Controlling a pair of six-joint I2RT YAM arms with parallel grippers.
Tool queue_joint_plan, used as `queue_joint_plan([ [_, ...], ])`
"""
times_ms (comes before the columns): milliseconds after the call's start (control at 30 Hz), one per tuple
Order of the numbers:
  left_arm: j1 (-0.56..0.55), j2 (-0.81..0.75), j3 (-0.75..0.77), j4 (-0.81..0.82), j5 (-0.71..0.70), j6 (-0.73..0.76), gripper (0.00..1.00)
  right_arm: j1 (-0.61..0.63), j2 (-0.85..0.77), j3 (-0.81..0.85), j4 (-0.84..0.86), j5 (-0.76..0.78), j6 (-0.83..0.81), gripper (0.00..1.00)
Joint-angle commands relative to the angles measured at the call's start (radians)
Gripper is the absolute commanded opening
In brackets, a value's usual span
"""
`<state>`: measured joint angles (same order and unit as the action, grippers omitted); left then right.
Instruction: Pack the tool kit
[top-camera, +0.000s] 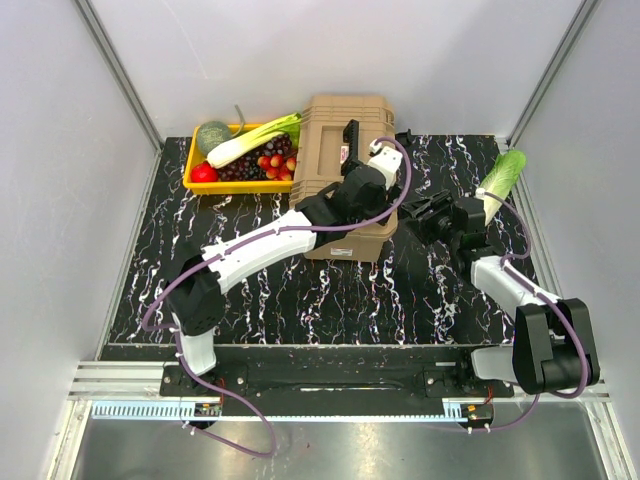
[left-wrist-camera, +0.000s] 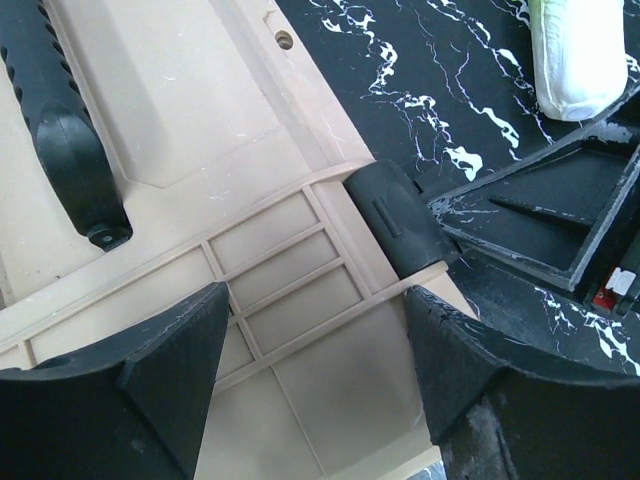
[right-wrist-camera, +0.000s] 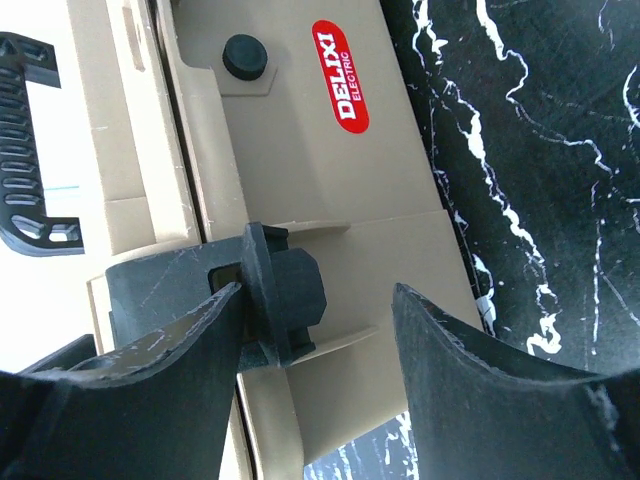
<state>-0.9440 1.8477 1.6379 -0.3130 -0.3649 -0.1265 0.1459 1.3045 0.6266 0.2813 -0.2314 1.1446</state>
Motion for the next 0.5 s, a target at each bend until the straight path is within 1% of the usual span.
queue_joint_plan([
  [0,-0.007,0.139,-0.086,-0.497,0.101,-0.021,0.76,0.046,0.004,0.091,-0.069,-0.108,-0.12,0.67],
  [200,-0.007,0.157,0.065,-0.583,0.121,-0.033,0.89,0.046,0.041,0.114,-0.139,-0.103,-0.203,0.66],
  [267,-0.007,0.163,0.109,-0.603,0.126,-0.05,0.95,0.046,0.048,0.114,-0.137,-0.103,-0.223,0.66],
  [367,-0.003,0.186,0.186,-0.644,0.135,-0.091,0.99,0.046,0.049,0.108,-0.108,-0.108,-0.236,0.66],
  [467,0.001,0.238,0.29,-0.69,0.143,-0.133,0.99,0.046,0.05,0.108,-0.099,-0.112,-0.246,0.65],
])
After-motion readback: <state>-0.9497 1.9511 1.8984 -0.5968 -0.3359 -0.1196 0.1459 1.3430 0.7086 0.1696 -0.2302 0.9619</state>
